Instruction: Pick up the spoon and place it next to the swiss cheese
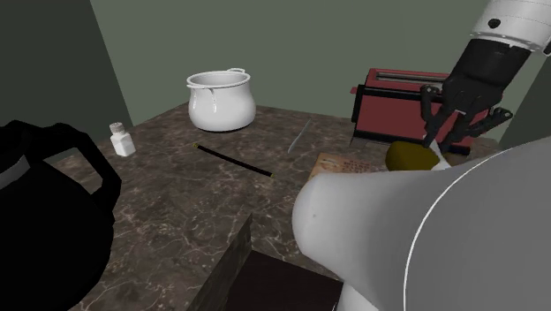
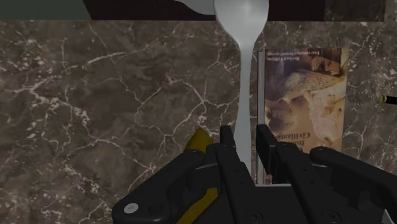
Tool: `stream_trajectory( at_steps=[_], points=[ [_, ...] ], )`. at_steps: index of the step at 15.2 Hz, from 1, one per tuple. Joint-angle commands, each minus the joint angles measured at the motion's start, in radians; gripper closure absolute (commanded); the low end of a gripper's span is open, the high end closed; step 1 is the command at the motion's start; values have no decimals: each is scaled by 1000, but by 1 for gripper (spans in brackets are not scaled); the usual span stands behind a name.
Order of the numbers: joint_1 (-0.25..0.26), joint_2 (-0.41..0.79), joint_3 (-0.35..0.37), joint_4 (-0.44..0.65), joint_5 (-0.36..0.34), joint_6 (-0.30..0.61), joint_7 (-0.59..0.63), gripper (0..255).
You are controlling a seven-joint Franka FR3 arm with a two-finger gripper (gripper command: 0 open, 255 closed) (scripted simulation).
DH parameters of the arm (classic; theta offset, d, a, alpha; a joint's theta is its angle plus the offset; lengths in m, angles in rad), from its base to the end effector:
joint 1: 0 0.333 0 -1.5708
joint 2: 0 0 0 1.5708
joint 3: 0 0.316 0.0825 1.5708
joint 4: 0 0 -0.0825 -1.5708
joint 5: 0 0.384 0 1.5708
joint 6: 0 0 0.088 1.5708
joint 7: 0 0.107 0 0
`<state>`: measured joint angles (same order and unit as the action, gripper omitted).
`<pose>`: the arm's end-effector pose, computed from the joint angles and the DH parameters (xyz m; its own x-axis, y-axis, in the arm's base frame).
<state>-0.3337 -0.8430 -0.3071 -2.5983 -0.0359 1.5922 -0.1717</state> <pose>0.2240 -0.1801 0.4840 0.9366 -0.3187 -0.1456 -0.3447 -0.9127 -0.2195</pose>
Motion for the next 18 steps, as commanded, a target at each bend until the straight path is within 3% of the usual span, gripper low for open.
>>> stream_trajectory(
  at_steps=[1, 3, 18],
  points=[
    [-33, -30, -41, -5, -47, -30, -47, 255],
    [-66, -54, -85, -3, -96, -58, -96, 255],
    [-86, -24, -144, -185, -148, 150, -119, 255]
  ],
)
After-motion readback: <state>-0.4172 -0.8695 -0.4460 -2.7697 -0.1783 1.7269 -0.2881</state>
